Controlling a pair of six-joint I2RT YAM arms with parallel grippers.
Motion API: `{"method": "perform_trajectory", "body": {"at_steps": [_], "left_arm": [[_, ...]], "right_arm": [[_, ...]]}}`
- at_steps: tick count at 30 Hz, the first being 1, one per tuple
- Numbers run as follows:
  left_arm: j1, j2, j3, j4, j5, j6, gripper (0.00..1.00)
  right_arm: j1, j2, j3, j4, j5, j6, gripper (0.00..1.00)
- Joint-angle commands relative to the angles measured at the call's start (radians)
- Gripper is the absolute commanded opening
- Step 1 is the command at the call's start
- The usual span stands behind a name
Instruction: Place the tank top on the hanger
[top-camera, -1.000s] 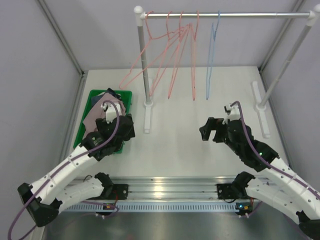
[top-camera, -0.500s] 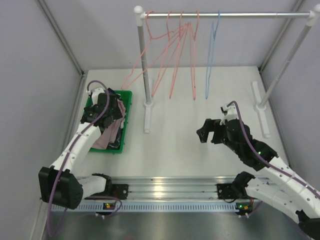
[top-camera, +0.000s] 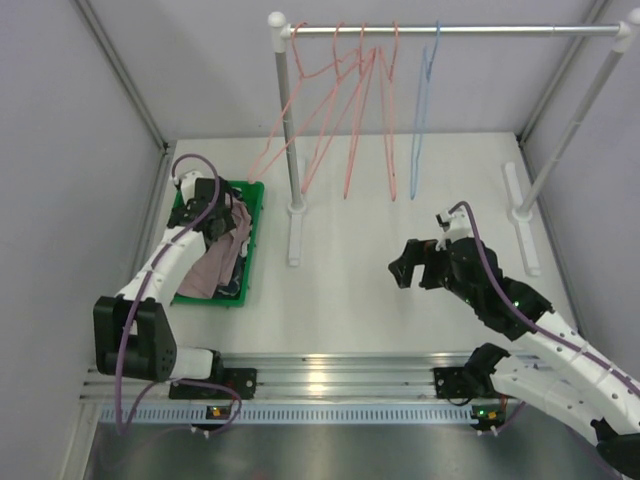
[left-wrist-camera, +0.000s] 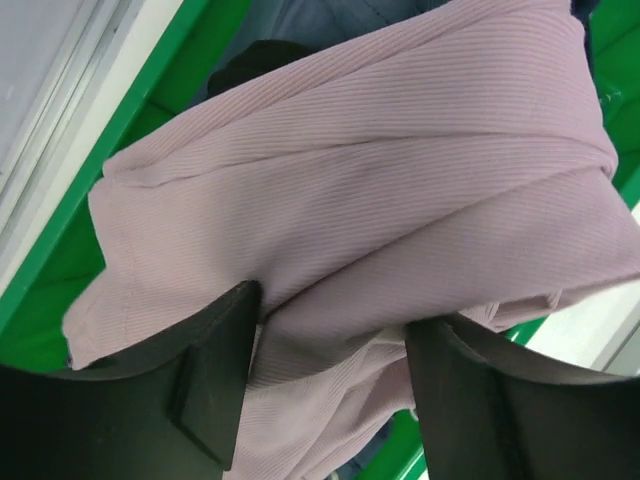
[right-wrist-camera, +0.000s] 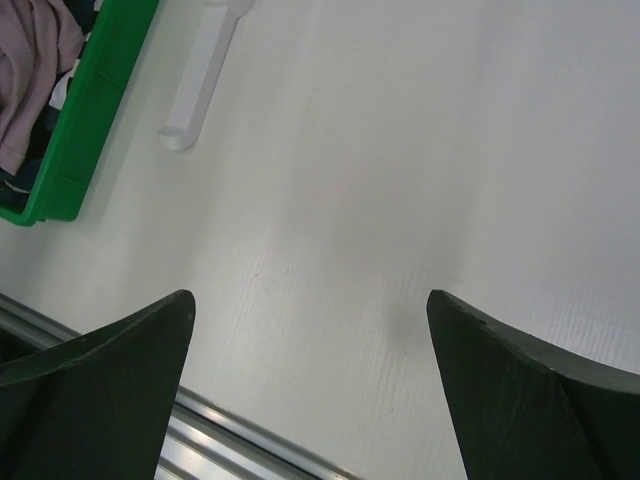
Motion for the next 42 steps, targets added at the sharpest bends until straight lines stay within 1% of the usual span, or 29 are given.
{"method": "perform_trajectory", "body": {"at_steps": [1, 2, 3, 6, 7, 9, 13, 16, 20, 25, 30, 31, 33, 34, 35, 38, 42], "left_arm": [[0.025, 0.022, 0.039, 0.072, -0.029, -0.001, 0.62], [0.031, 0.022, 0.039, 0.072, -0.022, -0.001, 0.52], [0.031, 0.017, 0.042, 0.069, -0.012, 0.002, 0.31], [0.031, -0.019, 0.054, 0.051, 0.002, 0.016, 0.05], [0.031, -0.047, 0.060, 0.042, 0.014, 0.026, 0.00], [0.031, -0.076, 0.089, -0.004, 0.037, 0.051, 0.00], [0.030, -0.188, 0.154, -0.102, 0.143, 0.088, 0.00], [0.030, -0.274, 0.203, -0.175, 0.183, 0.112, 0.00], [0.030, -0.349, 0.281, -0.259, 0.255, 0.138, 0.00], [0.030, -0.424, 0.375, -0.323, 0.404, 0.146, 0.00], [0.030, -0.486, 0.419, -0.336, 0.592, 0.129, 0.00], [0.030, -0.502, 0.421, -0.334, 0.669, 0.125, 0.00], [0.030, -0.518, 0.416, -0.322, 0.730, 0.103, 0.00], [0.030, -0.536, 0.412, -0.313, 0.801, 0.094, 0.00], [0.030, -0.545, 0.406, -0.302, 0.826, 0.082, 0.00], [0.030, -0.590, 0.376, -0.267, 0.904, 0.046, 0.00], [0.030, -0.634, 0.292, -0.204, 0.987, -0.019, 0.00]], "right_arm": [[0.010, 0.008, -0.004, 0.043, -0.019, 0.007, 1.00], [0.010, 0.008, -0.006, 0.043, -0.022, 0.005, 1.00], [0.010, 0.011, -0.004, 0.043, -0.023, 0.007, 1.00], [0.010, 0.014, -0.004, 0.043, -0.028, 0.004, 1.00], [0.010, 0.014, 0.000, 0.042, -0.028, 0.004, 1.00], [0.010, 0.017, 0.002, 0.040, -0.028, 0.001, 1.00], [0.010, 0.022, 0.015, 0.039, -0.040, -0.004, 1.00], [0.010, 0.025, 0.025, 0.038, -0.036, -0.011, 1.00], [0.010, 0.037, 0.048, 0.038, -0.036, -0.019, 1.00], [0.010, 0.027, 0.054, 0.060, -0.065, -0.019, 1.00], [0.009, -0.029, 0.020, 0.143, -0.131, -0.018, 1.00], [0.009, -0.044, 0.003, 0.153, -0.149, -0.016, 1.00], [0.010, -0.061, -0.014, 0.178, -0.171, -0.018, 1.00], [0.010, -0.075, -0.032, 0.207, -0.177, -0.018, 1.00], [0.012, -0.081, -0.041, 0.219, -0.200, -0.018, 1.00], [0.012, -0.090, -0.072, 0.241, -0.194, -0.014, 1.00], [0.012, -0.090, -0.102, 0.267, -0.197, -0.004, 1.00]]}}
